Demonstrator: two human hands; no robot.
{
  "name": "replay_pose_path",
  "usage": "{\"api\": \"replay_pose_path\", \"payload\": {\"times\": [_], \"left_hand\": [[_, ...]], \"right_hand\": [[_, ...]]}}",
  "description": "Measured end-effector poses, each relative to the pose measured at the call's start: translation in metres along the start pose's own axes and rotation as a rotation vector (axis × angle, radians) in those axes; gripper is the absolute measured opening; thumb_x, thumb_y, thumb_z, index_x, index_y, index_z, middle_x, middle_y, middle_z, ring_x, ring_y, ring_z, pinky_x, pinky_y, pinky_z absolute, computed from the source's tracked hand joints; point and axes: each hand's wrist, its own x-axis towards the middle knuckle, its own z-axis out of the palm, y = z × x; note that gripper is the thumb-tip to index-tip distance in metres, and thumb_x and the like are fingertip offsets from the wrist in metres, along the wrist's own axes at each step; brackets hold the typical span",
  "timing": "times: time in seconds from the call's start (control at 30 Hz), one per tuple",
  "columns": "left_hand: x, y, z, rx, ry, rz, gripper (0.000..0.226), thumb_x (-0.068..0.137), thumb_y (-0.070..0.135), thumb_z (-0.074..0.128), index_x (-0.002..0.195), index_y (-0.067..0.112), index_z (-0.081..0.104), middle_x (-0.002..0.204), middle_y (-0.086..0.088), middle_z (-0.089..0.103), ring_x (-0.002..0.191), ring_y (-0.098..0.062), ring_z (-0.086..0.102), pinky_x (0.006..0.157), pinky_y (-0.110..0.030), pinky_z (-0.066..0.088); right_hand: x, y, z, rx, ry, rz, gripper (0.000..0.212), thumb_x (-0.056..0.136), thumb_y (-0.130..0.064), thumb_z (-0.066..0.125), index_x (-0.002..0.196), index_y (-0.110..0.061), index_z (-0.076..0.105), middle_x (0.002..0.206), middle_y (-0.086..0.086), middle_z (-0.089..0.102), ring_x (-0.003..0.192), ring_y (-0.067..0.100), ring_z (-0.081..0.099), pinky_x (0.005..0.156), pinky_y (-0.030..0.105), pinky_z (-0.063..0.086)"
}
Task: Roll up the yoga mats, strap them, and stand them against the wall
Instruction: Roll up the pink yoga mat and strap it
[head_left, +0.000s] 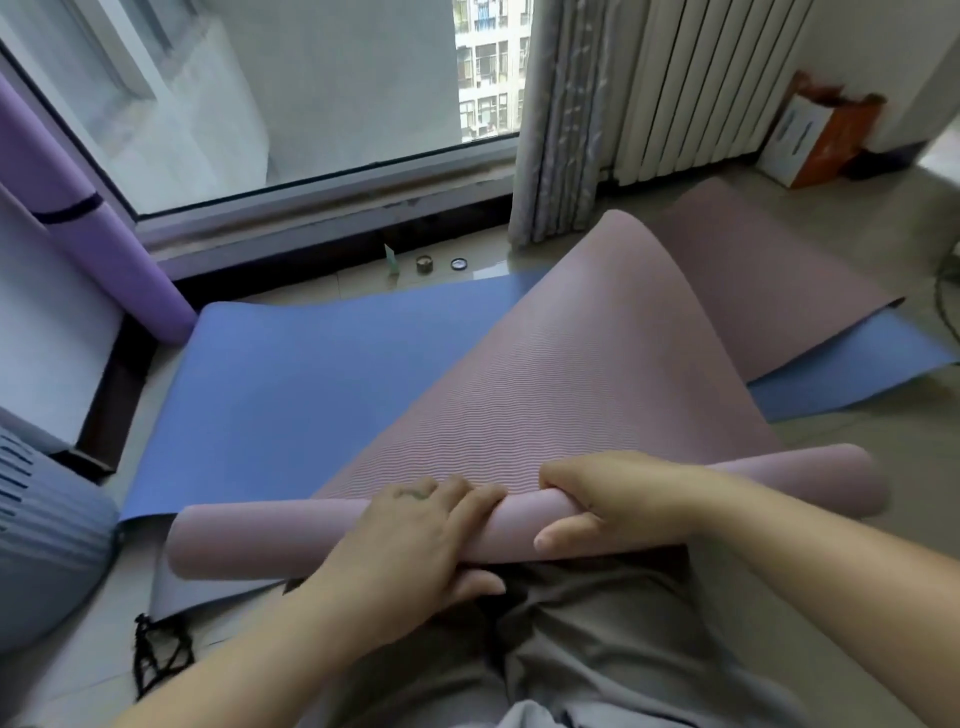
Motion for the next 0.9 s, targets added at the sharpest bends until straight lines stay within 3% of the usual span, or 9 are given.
{"api": "replay_pose_path", "payload": {"times": [0.1,0.2,0.27,0.4,0.5,0.6,0.7,0.8,0.9], "left_hand": [[0.004,-0.002,0.005,0.046,-0.053,-0.015,0.062,0.08,0.067,0.044,0.131,0.035,0.029,0.11,0.004,0.056,0.094,-0.023,0.059,0.078,-0.038,0.048],[0.016,-0.012,-0.004,-0.091,-0.243,-0.112,0.062,0.086,0.058,0.055,0.137,0.038,0.028,0.125,0.006,0.048,0.112,-0.02,0.05,0.089,-0.035,0.041],[0.022,-0.018,-0.011,-0.232,-0.339,-0.13,0.059,0.085,0.053,0.06,0.135,0.036,0.034,0.128,0.009,0.051,0.114,-0.016,0.05,0.091,-0.035,0.041],[0.033,-0.027,-0.021,-0.43,-0.478,-0.146,0.052,0.084,0.049,0.066,0.128,0.034,0.042,0.122,0.01,0.056,0.107,-0.013,0.052,0.092,-0.036,0.043],[0.027,-0.021,-0.009,-0.134,-0.269,-0.151,0.065,0.078,0.049,0.069,0.133,0.034,0.038,0.12,0.006,0.052,0.107,-0.018,0.052,0.087,-0.035,0.045],[0.013,-0.012,0.009,0.099,0.012,-0.122,0.077,0.055,0.03,0.082,0.122,0.029,0.045,0.098,0.001,0.061,0.079,-0.025,0.065,0.062,-0.036,0.05],[0.017,-0.012,0.011,0.095,0.02,-0.185,0.066,0.058,0.022,0.077,0.117,0.028,0.048,0.094,0.0,0.061,0.08,-0.027,0.065,0.062,-0.036,0.048],[0.022,-0.015,0.003,0.024,-0.043,-0.272,0.051,0.078,0.029,0.062,0.126,0.032,0.043,0.113,0.003,0.055,0.104,-0.024,0.057,0.075,-0.034,0.043],[0.025,-0.022,0.0,-0.042,-0.101,-0.301,0.049,0.079,0.031,0.059,0.124,0.035,0.041,0.116,0.007,0.054,0.107,-0.021,0.055,0.074,-0.033,0.042]], "right_hand": [[0.007,-0.002,-0.01,0.092,-0.093,0.068,0.046,0.082,-0.063,0.059,0.11,-0.027,0.05,0.103,-0.009,0.057,0.092,0.014,0.053,0.077,0.032,0.043],[0.004,0.002,0.005,-0.067,0.272,0.008,0.06,0.076,-0.065,0.06,0.124,-0.031,0.048,0.114,-0.011,0.051,0.105,0.011,0.045,0.092,0.032,0.041],[-0.001,0.003,0.024,-0.229,0.513,-0.103,0.054,0.074,-0.053,0.055,0.121,-0.028,0.049,0.112,-0.005,0.053,0.104,0.018,0.05,0.089,0.038,0.047],[0.005,0.003,0.035,-0.355,0.49,-0.06,0.058,0.062,-0.04,0.048,0.117,-0.023,0.049,0.109,0.001,0.054,0.098,0.026,0.052,0.081,0.042,0.049],[0.016,0.0,0.011,-0.32,0.279,-0.037,0.053,0.072,-0.039,0.057,0.121,-0.023,0.044,0.116,-0.001,0.048,0.105,0.022,0.045,0.087,0.036,0.041],[0.026,0.001,-0.014,-0.114,0.055,0.017,0.05,0.074,-0.033,0.064,0.12,-0.026,0.044,0.116,-0.003,0.052,0.103,0.018,0.048,0.078,0.031,0.039],[0.03,0.0,-0.028,-0.014,-0.066,0.062,0.05,0.069,-0.031,0.069,0.114,-0.029,0.045,0.107,-0.006,0.054,0.097,0.017,0.053,0.071,0.033,0.043],[0.023,0.004,-0.008,-0.316,0.215,0.016,0.058,0.069,-0.036,0.065,0.123,-0.028,0.045,0.111,-0.006,0.052,0.102,0.02,0.052,0.081,0.036,0.045],[0.016,0.009,0.022,-0.51,0.472,-0.019,0.059,0.058,-0.019,0.068,0.115,-0.022,0.054,0.096,0.0,0.06,0.083,0.028,0.059,0.069,0.041,0.049]]}}
